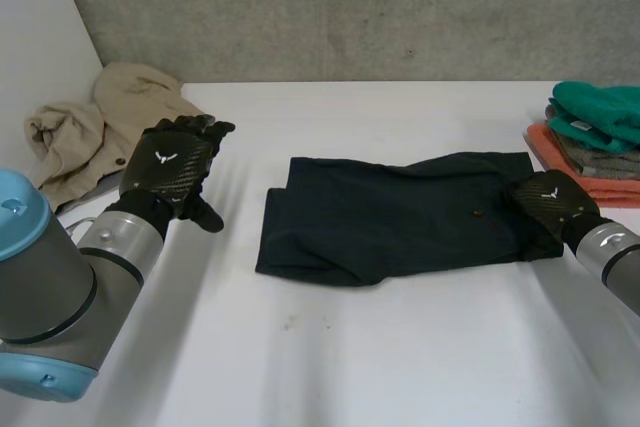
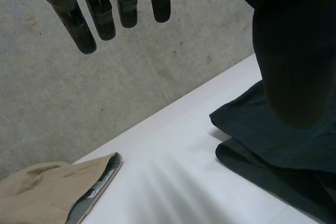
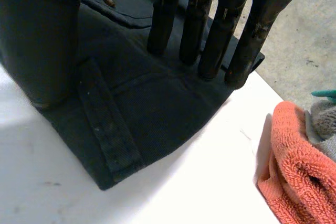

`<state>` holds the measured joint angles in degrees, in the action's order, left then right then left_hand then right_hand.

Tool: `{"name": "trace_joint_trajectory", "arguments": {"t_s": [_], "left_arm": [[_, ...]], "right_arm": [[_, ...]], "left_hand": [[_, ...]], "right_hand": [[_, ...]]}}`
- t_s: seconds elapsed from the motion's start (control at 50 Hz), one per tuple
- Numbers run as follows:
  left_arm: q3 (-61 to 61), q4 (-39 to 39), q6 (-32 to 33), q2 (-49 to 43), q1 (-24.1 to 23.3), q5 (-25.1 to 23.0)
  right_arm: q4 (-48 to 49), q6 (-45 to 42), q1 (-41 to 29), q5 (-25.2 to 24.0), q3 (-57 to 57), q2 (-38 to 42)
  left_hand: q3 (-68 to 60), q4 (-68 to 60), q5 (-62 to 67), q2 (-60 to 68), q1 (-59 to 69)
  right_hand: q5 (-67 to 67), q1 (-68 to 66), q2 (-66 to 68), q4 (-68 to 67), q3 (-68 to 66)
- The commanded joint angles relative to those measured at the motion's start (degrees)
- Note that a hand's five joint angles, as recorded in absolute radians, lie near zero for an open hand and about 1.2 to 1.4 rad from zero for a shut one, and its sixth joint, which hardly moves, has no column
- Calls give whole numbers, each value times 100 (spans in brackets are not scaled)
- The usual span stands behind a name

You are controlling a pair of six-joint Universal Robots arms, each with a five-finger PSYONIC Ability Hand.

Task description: Fold the laundry.

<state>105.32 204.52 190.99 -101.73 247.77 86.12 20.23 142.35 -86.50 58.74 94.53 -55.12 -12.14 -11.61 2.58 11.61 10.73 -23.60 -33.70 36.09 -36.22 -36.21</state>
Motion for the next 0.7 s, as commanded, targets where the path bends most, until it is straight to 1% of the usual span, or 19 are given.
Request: {"name": "trace_joint_trajectory", "arguments": {"t_s": [0.02,0.06,0.14,0.2,0.3,0.32,0.38,0.42,0.44,0.48,0.52,0.56,0.58,0.66,0.7], "left_arm": [[24,0,0,5,-9,-7],[32,0,0,5,-9,1],[24,0,0,5,-9,10],[24,0,0,13,-9,10],[15,0,0,57,8,10],[15,0,0,66,8,10],[15,0,0,110,52,19],[24,0,8,171,79,28],[32,-9,8,241,96,28],[41,-18,8,286,140,19],[85,-53,0,338,227,19],[103,-79,0,391,281,10],[111,-88,0,417,298,10],[182,-123,0,505,351,10],[234,-123,0,523,386,10]], "right_arm": [[-28,4,-33,14,-373,282],[-28,4,-51,15,-435,282],[-10,-31,-95,6,-444,194],[-54,-67,-332,-3,-584,37],[-142,-338,-1017,-64,-909,-263],[-151,-513,-1227,-82,-1023,-280],[-160,-839,-1527,-91,-1208,-307],[-159,-1199,-1983,-135,-1471,-298],[-177,-1383,-2280,-222,-1663,-263],[-203,-1542,-2607,-354,-1867,-210],[-317,-1640,-2994,-626,-2130,-26],[-440,-1640,-3232,-767,-2306,228],[-589,-1640,-3476,-890,-2481,473],[-923,-1666,-3969,-944,-2816,1027],[-959,-1684,-4058,-935,-2878,1204]], "left_hand": [[176,123,-220,-123,-34],[176,123,-220,-123,-34],[176,123,-220,-123,-34],[176,123,-220,-123,-34],[176,123,-220,-123,-34],[176,123,-220,-123,-34],[176,123,-220,-123,-34],[176,123,-220,-123,-34],[176,123,-220,-123,-34],[176,123,-220,-123,-34],[176,123,-220,-123,-34],[176,123,-220,-123,-34],[176,123,-220,-123,-34],[176,123,-220,-123,-34],[193,139,-237,-140,-51]], "right_hand": [[-3425,-3416,3176,-3163,-3165],[-4634,-4624,4385,-4372,-4373],[-4640,-4630,4391,-4378,-4379],[-4640,-4630,4391,-4378,-4379],[-4640,-4630,4391,-4378,-4379],[-4640,-4630,4391,-4378,-4379],[-4640,-4630,4391,-4378,-4379],[-4640,-4630,4391,-4378,-4379],[-4640,-4630,4391,-4378,-4379],[-4640,-4630,4391,-4378,-4379],[-4640,-4630,4391,-4378,-4379],[-4640,-4630,4391,-4378,-4379],[-4640,-4630,4391,-4378,-4379],[-4640,-4630,4391,-4378,-4379],[-4640,-4630,4391,-4378,-4379]]}}
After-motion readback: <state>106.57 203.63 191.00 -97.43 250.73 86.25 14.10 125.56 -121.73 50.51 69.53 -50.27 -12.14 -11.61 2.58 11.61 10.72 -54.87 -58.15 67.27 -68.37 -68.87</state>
